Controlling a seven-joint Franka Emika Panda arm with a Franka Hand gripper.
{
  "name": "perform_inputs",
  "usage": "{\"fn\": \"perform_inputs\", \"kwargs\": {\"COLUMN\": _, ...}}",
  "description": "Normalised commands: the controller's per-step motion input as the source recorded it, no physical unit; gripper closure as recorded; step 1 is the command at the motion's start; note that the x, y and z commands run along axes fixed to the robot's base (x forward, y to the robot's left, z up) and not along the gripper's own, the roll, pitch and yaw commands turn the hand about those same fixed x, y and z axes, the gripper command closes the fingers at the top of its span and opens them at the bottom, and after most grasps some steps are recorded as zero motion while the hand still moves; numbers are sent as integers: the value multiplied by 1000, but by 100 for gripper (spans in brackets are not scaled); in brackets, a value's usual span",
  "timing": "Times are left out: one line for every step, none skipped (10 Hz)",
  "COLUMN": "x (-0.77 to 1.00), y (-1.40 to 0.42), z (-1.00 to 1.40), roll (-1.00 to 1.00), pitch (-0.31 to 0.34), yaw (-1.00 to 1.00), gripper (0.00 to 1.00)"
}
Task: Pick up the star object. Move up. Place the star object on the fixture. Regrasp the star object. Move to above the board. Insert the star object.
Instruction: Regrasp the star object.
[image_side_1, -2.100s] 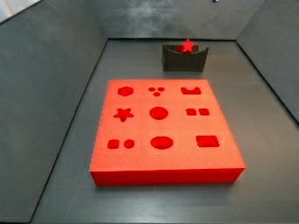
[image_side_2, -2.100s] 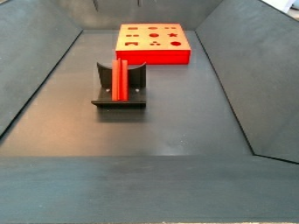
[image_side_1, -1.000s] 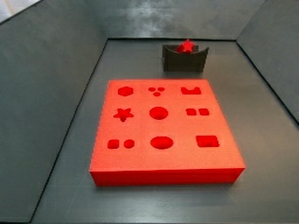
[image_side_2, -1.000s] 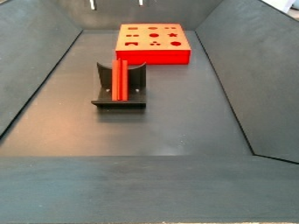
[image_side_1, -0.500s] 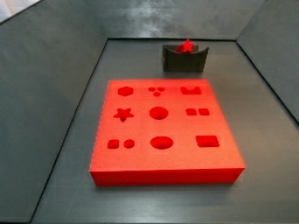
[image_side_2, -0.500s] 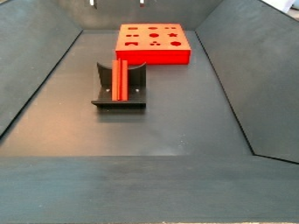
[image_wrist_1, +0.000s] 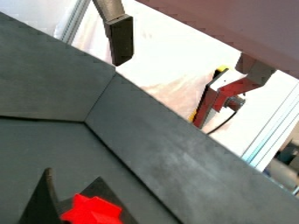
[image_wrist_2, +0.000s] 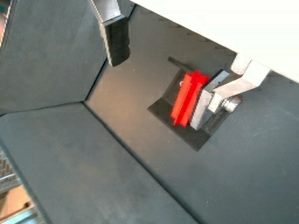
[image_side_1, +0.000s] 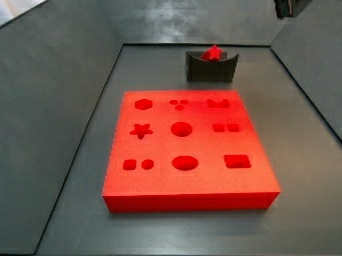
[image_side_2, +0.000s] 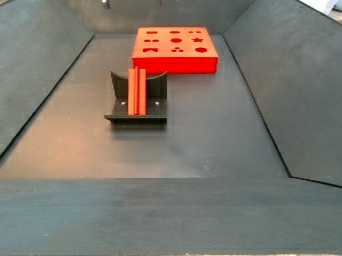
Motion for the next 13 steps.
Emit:
{"fn": "perform_inputs", "kwargs": {"x": 104, "y": -34, "z": -10, "roll": 266, "pitch": 126, "yaw": 199, "gripper": 0}}
{"fn": "perform_inputs", "kwargs": {"x": 90, "y": -34, "z": -9, "roll": 178, "pitch": 78, "yaw": 209, "gripper": 0}}
{"fn": "perform_inputs", "kwargs": {"x": 86, "y": -40, "z": -18, "roll": 155, "pitch": 45, "yaw": 203, "gripper": 0}}
{"fn": "perform_inputs", "kwargs": {"x": 38, "y": 70, "z": -1000, "roll": 174, "pitch": 52, "yaw": 185, "gripper": 0}}
{"fn": "perform_inputs", "kwargs": {"x": 41, "y": 70, "z": -1000, "roll": 173, "pitch": 44, "yaw": 170, "gripper": 0}}
{"fn": "perform_inputs", "kwargs": {"x": 52, "y": 65, "z": -1000, "roll": 168, "pitch": 8, "yaw": 154, "gripper": 0}}
{"fn": "perform_inputs", "kwargs": {"x": 64, "y": 56, "z": -1000, "roll": 135, "pitch": -24, "yaw": 138, "gripper": 0}}
{"fn": "perform_inputs", "kwargs": {"x": 74, "y": 55, "z": -1000, "roll": 110, "pitch": -40, "yaw": 121, "gripper": 0}}
{"fn": "perform_inputs", "kwargs": {"x": 87, "y": 50, "z": -1000, "roll": 90, "pitch": -63, "yaw": 94, "gripper": 0}}
{"fn": "perform_inputs", "kwargs": {"x": 92, "y": 45, "z": -1000, "roll": 79, "pitch": -74, "yaw": 73, "gripper": 0}}
{"fn": "perform_inputs", "kwargs": {"x": 101, "y": 41, "z": -1000, "roll": 70, "pitch": -80, "yaw": 55, "gripper": 0}}
{"fn": "perform_inputs", "kwargs": {"x": 110, "y": 37, "z": -1000, "roll": 64, "pitch": -79, "yaw": 26, "gripper": 0}}
{"fn": "perform_inputs", "kwargs": {"x": 115, "y": 31, "z": -1000, "roll": 62, "pitch": -73, "yaw": 12, "gripper": 0}}
